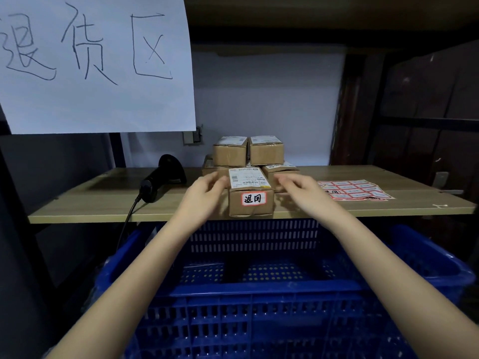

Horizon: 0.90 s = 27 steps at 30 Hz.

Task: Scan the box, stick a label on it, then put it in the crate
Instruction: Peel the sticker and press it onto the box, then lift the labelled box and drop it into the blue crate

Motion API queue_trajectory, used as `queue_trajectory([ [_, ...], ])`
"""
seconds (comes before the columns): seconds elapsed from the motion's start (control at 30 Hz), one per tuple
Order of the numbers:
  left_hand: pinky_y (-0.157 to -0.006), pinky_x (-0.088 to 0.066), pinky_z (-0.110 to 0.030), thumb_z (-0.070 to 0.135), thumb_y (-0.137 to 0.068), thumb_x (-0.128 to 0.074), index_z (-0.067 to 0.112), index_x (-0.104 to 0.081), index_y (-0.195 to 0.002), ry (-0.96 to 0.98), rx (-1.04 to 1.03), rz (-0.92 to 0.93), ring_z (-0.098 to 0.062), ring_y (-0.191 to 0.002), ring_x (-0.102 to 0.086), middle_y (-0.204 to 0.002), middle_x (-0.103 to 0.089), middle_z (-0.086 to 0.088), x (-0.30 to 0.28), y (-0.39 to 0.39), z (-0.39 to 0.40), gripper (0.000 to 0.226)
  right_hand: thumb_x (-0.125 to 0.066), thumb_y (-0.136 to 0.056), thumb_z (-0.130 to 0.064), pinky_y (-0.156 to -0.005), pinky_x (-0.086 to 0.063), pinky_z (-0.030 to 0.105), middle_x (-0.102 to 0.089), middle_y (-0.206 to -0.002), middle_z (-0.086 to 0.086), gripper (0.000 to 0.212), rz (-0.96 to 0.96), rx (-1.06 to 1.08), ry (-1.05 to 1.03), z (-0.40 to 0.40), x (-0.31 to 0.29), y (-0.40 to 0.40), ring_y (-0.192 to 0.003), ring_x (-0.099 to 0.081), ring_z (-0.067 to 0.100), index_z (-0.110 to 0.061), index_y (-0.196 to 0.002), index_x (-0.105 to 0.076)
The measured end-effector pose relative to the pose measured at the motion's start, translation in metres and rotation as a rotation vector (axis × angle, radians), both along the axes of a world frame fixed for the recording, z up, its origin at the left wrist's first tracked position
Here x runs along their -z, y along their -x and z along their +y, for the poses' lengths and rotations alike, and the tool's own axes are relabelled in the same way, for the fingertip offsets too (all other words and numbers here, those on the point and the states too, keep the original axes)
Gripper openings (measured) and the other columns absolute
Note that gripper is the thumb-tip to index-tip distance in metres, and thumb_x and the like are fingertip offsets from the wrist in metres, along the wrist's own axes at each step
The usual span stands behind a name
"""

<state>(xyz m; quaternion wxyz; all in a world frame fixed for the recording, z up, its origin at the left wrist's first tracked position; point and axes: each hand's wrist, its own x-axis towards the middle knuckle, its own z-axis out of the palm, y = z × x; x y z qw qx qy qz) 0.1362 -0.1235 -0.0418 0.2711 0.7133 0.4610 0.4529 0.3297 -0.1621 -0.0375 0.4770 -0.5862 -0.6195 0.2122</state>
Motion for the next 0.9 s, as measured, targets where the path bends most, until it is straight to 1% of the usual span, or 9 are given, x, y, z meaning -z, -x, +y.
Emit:
queue_trajectory([
  [0.13,-0.093,-0.046,-0.037,0.03,-0.094,-0.041,0.014,-0.069,-0.103,0.101,0.041,-0.084,-0.026,-0.099,-0.062,-0.108,-0.07,-0.012,0.003,-0.009,0.001,0.032,-0.033,-0.1,-0.021,-0.071,-0.048,0.011,-0.065,-0.122,0.008,0.037,0.052,-0.09,0.124,0.004,0.003,0.017,-0.093,-0.058,0.011,-0.008,-0.124,-0.058],
  [0.23,-0.086,-0.046,-0.034,0.034,-0.092,-0.044,0.014,-0.071,-0.103,0.094,0.048,-0.067,-0.036,-0.107,-0.062,-0.108,-0.073,-0.012,0.011,-0.011,0.001,0.035,-0.038,-0.099,-0.024,-0.077,-0.045,0.016,-0.066,-0.122,0.006,0.037,0.011,-0.051,0.096,0.001,0.005,0.021,-0.098,-0.059,0.012,-0.007,-0.124,-0.059],
  [0.4,-0.069,-0.044,-0.023,0.022,-0.095,-0.042,0.01,-0.069,-0.097,0.042,0.085,-0.169,-0.004,-0.072,-0.059,-0.101,-0.073,-0.01,0.01,-0.006,-0.009,0.03,-0.053,-0.093,-0.021,-0.08,-0.041,0.009,-0.063,-0.121,-0.001,0.037,-0.035,-0.027,0.019,-0.014,0.004,0.023,-0.104,-0.053,0.005,-0.005,-0.126,-0.057],
  [0.5,-0.061,-0.048,-0.01,0.017,-0.095,-0.044,0.008,-0.066,-0.111,-0.009,0.127,-0.224,0.006,-0.065,-0.062,-0.098,-0.07,-0.002,0.012,-0.002,-0.016,0.029,-0.059,-0.089,-0.016,-0.074,-0.045,0.001,-0.064,-0.124,0.004,0.04,-0.011,-0.024,-0.03,-0.025,0.005,0.024,-0.103,-0.057,0.007,-0.004,-0.127,-0.055],
  [0.6,-0.068,-0.053,-0.015,0.016,-0.092,-0.05,0.011,-0.058,-0.125,-0.043,0.126,-0.236,-0.002,-0.084,-0.067,-0.112,-0.066,-0.004,0.012,-0.001,-0.023,0.034,-0.062,-0.087,-0.012,-0.076,-0.043,-0.003,-0.064,-0.112,-0.009,0.038,0.011,-0.017,-0.089,-0.045,0.001,0.027,-0.1,-0.059,0.002,-0.007,-0.124,-0.058],
  [0.67,-0.073,-0.054,-0.02,0.016,-0.09,-0.054,0.015,-0.055,-0.128,-0.069,0.122,-0.247,-0.008,-0.09,-0.064,-0.121,-0.06,-0.005,0.008,-0.001,-0.029,0.038,-0.063,-0.085,-0.008,-0.076,-0.041,-0.007,-0.061,-0.095,-0.024,0.03,0.013,-0.028,-0.132,-0.057,-0.001,0.027,-0.087,-0.059,-0.014,-0.023,-0.111,-0.065],
  [0.73,-0.076,-0.055,-0.019,0.014,-0.089,-0.055,0.017,-0.055,-0.127,-0.085,0.137,-0.289,0.0,-0.083,-0.06,-0.12,-0.055,-0.002,0.005,0.0,-0.037,0.038,-0.064,-0.085,-0.008,-0.078,-0.04,-0.007,-0.058,-0.091,-0.032,0.033,-0.015,-0.028,-0.156,-0.066,-0.004,0.028,-0.08,-0.057,-0.024,-0.039,-0.096,-0.06],
  [0.8,-0.085,-0.055,-0.022,0.013,-0.089,-0.057,0.019,-0.057,-0.125,-0.087,0.155,-0.307,0.004,-0.083,-0.059,-0.119,-0.054,0.0,0.003,-0.001,-0.045,0.037,-0.064,-0.084,-0.008,-0.076,-0.041,-0.006,-0.058,-0.094,-0.031,0.032,-0.018,-0.029,-0.176,-0.074,-0.003,0.029,-0.082,-0.056,-0.026,-0.035,-0.102,-0.06],
  [0.9,-0.078,-0.051,-0.005,0.011,-0.088,-0.058,0.016,-0.057,-0.125,-0.096,0.174,-0.313,0.017,-0.077,-0.06,-0.116,-0.053,-0.001,0.008,-0.005,-0.051,0.037,-0.064,-0.083,-0.002,-0.068,-0.04,-0.007,-0.057,-0.093,-0.028,0.037,0.024,-0.042,-0.196,-0.084,0.001,0.027,-0.079,-0.055,-0.028,-0.036,-0.095,-0.058],
])
